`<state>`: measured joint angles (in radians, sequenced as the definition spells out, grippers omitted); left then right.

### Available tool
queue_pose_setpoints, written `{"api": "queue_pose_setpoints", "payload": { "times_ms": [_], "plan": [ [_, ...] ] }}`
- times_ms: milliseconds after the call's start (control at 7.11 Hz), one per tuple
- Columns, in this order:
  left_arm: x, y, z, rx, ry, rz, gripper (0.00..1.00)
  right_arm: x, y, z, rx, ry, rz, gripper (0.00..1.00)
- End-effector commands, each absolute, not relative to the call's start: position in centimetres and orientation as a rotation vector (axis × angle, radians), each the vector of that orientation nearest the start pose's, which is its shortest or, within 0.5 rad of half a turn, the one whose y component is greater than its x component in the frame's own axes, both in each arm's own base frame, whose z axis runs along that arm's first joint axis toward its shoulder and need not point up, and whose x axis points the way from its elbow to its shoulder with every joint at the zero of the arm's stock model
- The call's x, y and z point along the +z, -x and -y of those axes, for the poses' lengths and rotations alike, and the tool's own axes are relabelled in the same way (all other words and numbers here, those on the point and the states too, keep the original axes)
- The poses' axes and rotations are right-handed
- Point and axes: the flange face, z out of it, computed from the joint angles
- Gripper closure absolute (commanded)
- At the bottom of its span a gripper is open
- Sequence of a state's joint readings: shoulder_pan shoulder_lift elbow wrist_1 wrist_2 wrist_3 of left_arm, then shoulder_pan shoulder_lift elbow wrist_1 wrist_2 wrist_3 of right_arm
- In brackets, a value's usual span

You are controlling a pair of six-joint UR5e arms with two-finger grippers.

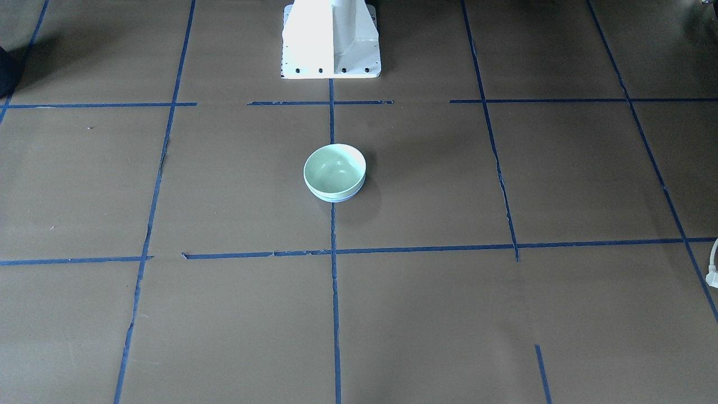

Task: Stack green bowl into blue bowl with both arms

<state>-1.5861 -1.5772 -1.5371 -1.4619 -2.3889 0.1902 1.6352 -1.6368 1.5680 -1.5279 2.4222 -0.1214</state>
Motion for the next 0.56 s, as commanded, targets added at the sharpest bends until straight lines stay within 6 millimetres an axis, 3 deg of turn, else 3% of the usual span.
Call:
{"api": "queue_pose_setpoints", "payload": {
  "times_ms": [0, 422],
  "plan": [
    [67.86, 6.81, 48.4, 0.111, 0.042, -0.825, 0.0, 68.11, -8.8, 45.66, -0.043, -0.056, 0.85, 0.0],
    [67.86, 6.81, 48.4, 0.113, 0.042, -0.826, 0.0, 67.83, -8.82, 45.98, -0.045, -0.062, 0.849, 0.0]
  ]
}}
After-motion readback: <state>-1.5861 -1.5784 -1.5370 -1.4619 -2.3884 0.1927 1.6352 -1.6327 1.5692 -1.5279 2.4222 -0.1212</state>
